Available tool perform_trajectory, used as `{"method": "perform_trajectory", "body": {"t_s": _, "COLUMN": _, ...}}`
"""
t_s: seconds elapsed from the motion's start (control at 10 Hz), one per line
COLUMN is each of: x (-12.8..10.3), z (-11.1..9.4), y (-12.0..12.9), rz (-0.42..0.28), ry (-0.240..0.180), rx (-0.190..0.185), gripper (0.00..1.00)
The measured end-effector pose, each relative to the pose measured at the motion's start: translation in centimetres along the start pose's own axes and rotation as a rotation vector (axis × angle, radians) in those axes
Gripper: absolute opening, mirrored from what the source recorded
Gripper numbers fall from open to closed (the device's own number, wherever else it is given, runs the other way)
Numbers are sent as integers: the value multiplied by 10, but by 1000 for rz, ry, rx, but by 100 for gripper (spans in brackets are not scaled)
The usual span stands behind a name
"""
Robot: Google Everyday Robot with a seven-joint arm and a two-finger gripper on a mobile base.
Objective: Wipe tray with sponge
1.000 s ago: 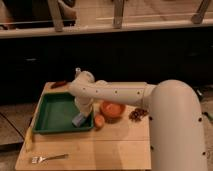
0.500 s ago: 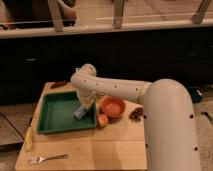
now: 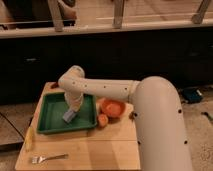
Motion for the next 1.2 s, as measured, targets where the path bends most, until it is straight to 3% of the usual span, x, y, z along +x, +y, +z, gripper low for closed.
{"method": "perform_trajectory", "body": {"t_s": 0.2, "x": -12, "z": 3, "y": 22, "rz": 16, "ry": -8, "rx": 0, "gripper": 5}}
{"method": "perform_trajectory", "body": {"t_s": 0.4, "x": 1, "z": 2, "y": 46, "rz": 61, "ry": -2, "rx": -2, "gripper": 5}}
{"method": "perform_trajectory", "body": {"t_s": 0.6, "x": 27, "z": -3, "y": 71, "rz": 131, "ry": 14, "rx": -1, "gripper": 5}}
{"method": "perform_trajectory", "body": {"t_s": 0.9, "x": 70, "z": -10, "y": 69, "rz": 194, "ry": 32, "rx": 4, "gripper": 5}}
{"method": "perform_trajectory", "body": {"t_s": 1.2, "x": 75, "z": -15, "y": 43, "rz": 175, "ry": 34, "rx": 14, "gripper": 5}}
